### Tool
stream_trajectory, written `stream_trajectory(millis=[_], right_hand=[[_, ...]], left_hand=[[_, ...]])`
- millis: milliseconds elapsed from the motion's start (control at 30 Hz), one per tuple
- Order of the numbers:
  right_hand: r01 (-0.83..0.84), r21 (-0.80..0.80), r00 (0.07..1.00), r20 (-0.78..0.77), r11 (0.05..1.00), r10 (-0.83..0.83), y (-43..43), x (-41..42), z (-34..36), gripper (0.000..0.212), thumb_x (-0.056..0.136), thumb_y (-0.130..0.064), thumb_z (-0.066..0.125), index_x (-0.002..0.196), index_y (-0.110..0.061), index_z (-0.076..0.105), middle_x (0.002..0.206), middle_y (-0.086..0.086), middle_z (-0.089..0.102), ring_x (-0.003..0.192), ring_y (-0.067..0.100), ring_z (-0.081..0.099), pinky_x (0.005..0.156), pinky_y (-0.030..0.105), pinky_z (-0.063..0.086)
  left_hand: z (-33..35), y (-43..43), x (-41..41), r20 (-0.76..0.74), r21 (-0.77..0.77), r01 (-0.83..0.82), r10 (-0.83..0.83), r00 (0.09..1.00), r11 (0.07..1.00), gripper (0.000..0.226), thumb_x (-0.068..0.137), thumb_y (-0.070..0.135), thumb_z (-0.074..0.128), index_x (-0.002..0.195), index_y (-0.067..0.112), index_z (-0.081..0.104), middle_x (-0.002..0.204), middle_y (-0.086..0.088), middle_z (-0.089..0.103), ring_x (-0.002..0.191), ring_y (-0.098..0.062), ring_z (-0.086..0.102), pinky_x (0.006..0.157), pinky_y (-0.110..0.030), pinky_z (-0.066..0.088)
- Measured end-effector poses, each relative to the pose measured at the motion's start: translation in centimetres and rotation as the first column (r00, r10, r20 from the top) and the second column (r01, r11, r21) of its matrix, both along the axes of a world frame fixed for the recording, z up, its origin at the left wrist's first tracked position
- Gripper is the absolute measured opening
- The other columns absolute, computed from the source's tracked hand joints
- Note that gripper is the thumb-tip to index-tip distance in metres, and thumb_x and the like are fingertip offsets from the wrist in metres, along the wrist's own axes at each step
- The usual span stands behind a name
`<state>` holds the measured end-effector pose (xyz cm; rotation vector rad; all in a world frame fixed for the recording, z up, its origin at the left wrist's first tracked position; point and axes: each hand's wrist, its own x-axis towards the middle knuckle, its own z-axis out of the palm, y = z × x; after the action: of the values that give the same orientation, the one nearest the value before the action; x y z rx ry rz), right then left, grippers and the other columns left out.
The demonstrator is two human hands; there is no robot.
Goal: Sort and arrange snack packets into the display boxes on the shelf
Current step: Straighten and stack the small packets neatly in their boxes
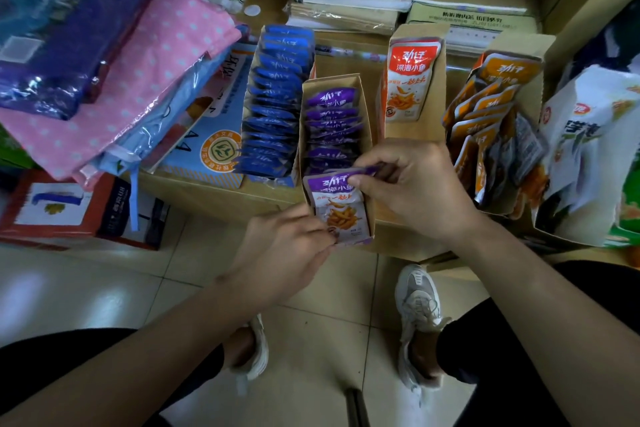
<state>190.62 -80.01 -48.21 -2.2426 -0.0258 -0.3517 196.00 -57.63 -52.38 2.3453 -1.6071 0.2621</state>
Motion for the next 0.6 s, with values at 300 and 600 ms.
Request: stream_trajectory(millis=[300,600], right_hand=[[-0.018,-0.012,1.000,-0.021,1.000,0.018,0.0,-0.1,-0.5,0.018,0.089,-0.025,0.072,0.102,-0.013,0.072,0.100,-0.013,0.066,0.100,-0.006,0.063,0.074,0.007,0.051],[-0.019,-0.006,1.000,-0.025,1.000,0.019,0.2,-0.1,-0.5,0.019,0.089,-0.025,0.072,0.103,-0.012,0.072,0.101,-0.015,0.064,0.098,-0.010,0.061,0.073,0.005,0.050]], left_hand=[[-1.7,-0.7,-1.7,-0.048,0.019,-0.077,0.078,0.996,0.997,0.043,0.084,0.029,0.072,0.126,0.027,0.064,0.116,0.007,0.074,0.056,-0.025,0.069,0.041,-0.029,0.045],[-2.6,-1.3,-0.8,-0.392,-0.175,-0.193,0.112,0.913,0.965,0.013,0.081,0.021,0.071,0.092,0.028,0.074,0.068,0.008,0.070,0.058,-0.014,0.067,0.048,-0.032,0.052]])
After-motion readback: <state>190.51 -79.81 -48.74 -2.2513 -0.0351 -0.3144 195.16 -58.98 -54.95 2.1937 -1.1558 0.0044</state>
